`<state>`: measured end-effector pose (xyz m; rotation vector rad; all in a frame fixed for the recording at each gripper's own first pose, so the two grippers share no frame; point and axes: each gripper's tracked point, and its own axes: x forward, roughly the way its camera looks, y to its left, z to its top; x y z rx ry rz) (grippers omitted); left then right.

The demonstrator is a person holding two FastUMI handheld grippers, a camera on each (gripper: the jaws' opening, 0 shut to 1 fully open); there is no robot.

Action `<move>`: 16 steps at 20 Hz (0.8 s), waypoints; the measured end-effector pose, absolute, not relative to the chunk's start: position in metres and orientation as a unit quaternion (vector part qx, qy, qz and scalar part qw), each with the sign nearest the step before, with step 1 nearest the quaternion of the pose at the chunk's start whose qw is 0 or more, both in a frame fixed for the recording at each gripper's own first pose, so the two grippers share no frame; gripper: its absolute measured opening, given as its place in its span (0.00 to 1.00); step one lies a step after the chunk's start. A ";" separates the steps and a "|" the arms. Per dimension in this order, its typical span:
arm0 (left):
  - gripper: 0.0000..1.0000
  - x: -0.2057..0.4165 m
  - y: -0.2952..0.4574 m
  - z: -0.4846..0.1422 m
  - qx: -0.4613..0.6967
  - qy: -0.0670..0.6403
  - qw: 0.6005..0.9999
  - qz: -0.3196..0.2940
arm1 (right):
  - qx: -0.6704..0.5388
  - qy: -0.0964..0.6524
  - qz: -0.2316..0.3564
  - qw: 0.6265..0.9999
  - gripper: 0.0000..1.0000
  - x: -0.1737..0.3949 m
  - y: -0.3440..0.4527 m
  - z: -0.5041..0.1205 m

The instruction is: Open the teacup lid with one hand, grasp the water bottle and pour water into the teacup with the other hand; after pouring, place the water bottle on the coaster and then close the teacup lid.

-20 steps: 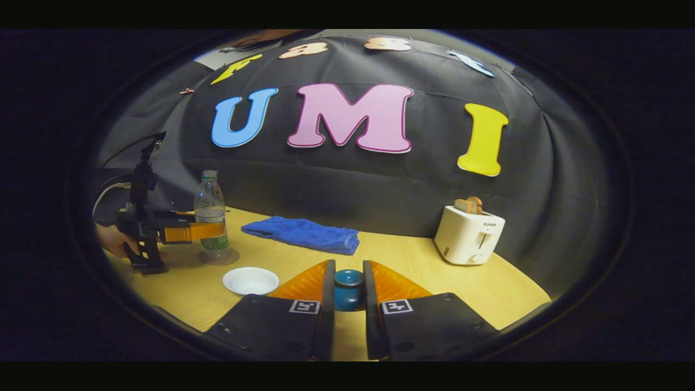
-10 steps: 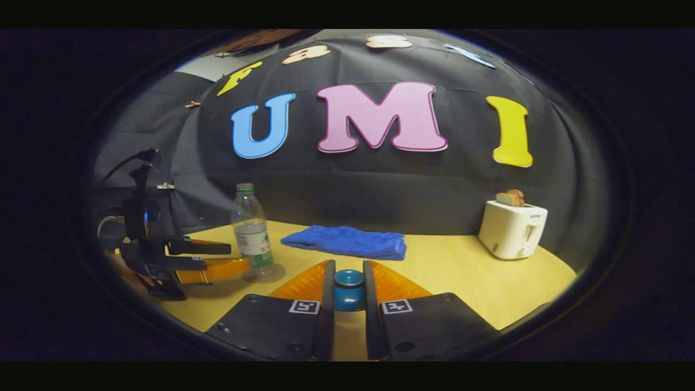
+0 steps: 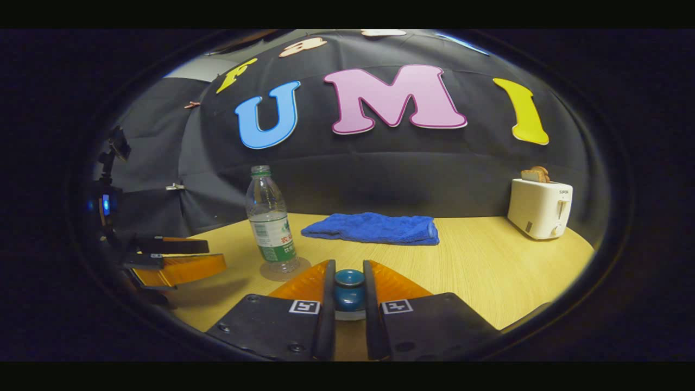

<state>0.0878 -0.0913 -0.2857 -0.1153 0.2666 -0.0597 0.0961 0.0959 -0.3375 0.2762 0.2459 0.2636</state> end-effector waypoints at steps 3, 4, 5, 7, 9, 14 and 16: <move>0.96 0.083 -0.089 -0.288 -0.068 0.136 0.988 -0.026 | 0.139 0.135 0.130 0.972 0.27 0.096 0.097 -0.346; 0.96 0.082 -0.087 -0.288 -0.069 0.138 0.988 -0.025 | 0.137 0.136 0.128 0.973 0.27 0.097 0.096 -0.345; 0.96 0.081 -0.086 -0.289 -0.069 0.139 0.988 -0.023 | 0.136 0.140 0.127 0.972 0.27 0.098 0.097 -0.347; 0.96 0.081 -0.084 -0.291 -0.070 0.140 0.987 -0.022 | 0.133 0.148 0.129 0.971 0.26 0.097 0.099 -0.350; 0.96 0.082 -0.083 -0.289 -0.067 0.139 0.988 -0.022 | 0.126 0.157 0.131 0.971 0.27 0.097 0.102 -0.355; 0.96 0.082 -0.080 -0.285 -0.062 0.135 0.989 -0.022 | 0.117 0.163 0.129 0.971 0.33 0.094 0.103 -0.356; 0.96 0.081 -0.078 -0.283 -0.062 0.136 0.989 -0.020 | 0.117 0.165 0.132 0.970 0.45 0.091 0.103 -0.355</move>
